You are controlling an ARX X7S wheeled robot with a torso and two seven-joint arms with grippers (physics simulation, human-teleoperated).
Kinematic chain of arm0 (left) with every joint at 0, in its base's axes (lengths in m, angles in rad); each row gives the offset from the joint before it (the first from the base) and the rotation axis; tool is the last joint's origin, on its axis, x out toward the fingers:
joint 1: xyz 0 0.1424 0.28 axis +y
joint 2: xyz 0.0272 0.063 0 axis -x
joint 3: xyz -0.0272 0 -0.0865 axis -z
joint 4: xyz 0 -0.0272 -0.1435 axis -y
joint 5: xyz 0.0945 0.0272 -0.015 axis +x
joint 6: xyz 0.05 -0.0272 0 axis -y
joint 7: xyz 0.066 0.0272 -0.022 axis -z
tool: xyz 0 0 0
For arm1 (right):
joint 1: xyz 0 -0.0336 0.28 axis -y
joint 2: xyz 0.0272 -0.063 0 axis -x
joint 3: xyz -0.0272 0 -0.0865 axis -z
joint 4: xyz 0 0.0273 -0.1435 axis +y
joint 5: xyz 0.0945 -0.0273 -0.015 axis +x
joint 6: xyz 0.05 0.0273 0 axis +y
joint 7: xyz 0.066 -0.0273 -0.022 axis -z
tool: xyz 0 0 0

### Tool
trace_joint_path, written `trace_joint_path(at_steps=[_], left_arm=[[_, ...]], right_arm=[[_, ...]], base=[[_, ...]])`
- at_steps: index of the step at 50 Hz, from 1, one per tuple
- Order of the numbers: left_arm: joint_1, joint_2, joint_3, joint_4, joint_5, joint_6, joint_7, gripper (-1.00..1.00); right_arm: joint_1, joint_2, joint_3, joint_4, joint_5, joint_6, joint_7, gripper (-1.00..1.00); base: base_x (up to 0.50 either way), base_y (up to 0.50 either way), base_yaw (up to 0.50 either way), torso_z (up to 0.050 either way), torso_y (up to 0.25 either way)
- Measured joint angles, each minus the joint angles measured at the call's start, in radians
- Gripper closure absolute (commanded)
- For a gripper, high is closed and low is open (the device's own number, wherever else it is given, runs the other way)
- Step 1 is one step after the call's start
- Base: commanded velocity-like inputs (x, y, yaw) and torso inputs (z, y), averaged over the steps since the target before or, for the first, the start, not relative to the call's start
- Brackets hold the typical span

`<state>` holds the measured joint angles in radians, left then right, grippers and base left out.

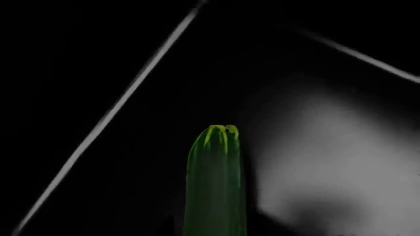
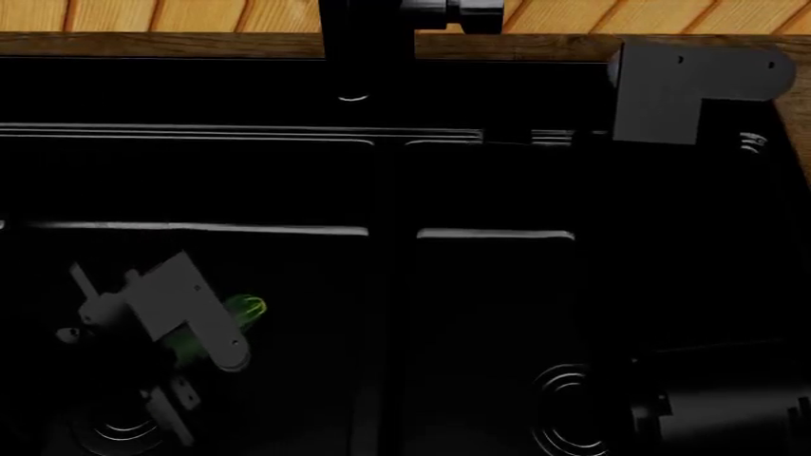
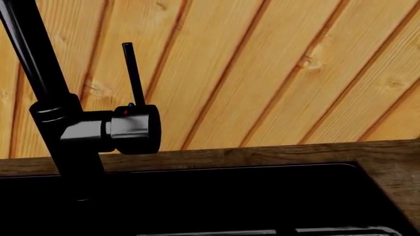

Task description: Pick the zucchini from the sink and place it on the plate located on the counter

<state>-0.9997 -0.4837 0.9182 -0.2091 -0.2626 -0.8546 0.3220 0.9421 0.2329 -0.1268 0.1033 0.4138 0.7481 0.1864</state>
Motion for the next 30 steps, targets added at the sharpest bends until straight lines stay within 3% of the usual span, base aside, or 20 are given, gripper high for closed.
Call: trace_joint_path(at_steps=[11,30], left_arm=[[-0.005,-0.051,-0.079,0.175,-0.062,-0.094,-0.011,1.0],[0.042,-0.05,-0.414,0.348,-0.231,-0.117,-0.118,1.0]], right_arm=[[-0.006,0.002,0.002,-0.01,0.007,0.002,0.006,-1.0],[-0.022,0.01,0.012,-0.044,0.026,0.014,0.019,-1.0]], base=[[0.0,0.0,0.0,0.0,0.0],[0.0,0.0,0.0,0.0,0.0]])
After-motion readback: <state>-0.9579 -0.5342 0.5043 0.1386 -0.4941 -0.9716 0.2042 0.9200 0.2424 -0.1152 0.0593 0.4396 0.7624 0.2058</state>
